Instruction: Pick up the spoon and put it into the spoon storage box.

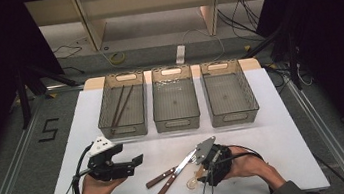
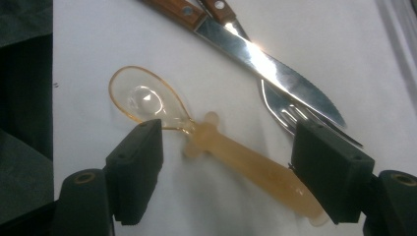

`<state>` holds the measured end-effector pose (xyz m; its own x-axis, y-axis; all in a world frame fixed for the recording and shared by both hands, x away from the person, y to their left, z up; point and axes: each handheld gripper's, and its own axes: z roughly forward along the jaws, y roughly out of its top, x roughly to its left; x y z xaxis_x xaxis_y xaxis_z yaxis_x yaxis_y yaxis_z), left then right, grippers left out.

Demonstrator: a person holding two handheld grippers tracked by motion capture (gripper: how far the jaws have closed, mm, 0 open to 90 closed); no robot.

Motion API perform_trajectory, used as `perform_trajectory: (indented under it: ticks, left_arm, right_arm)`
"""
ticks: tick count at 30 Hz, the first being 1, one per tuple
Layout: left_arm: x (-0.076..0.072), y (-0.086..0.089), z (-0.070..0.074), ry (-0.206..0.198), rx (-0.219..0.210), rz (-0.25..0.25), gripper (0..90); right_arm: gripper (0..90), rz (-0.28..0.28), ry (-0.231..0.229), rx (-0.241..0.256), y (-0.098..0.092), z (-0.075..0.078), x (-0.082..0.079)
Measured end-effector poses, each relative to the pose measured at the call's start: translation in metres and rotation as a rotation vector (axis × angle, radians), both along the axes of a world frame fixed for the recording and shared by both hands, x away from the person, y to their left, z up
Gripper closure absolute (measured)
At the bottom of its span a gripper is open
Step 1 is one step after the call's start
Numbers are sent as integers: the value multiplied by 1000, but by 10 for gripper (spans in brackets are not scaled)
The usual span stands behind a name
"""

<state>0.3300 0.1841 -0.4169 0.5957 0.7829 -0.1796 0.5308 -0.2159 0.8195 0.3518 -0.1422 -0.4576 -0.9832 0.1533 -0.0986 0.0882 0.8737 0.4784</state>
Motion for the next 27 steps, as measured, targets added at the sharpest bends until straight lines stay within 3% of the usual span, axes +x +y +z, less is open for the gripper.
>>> perform_trajectory:
  ticks: [12,17,27]
  left_arm:
    - [0,-1,0,-5,10,0,158]
    - [0,-2,-1,-1,22,2,158]
    - [-1,-2,-1,-3,26,3,160]
  right_arm:
    - [328,37,-1,-71,8,-9,0]
    - [399,41,25,-55,7,-10,2]
    - [534,21,37,-96,8,-6,0]
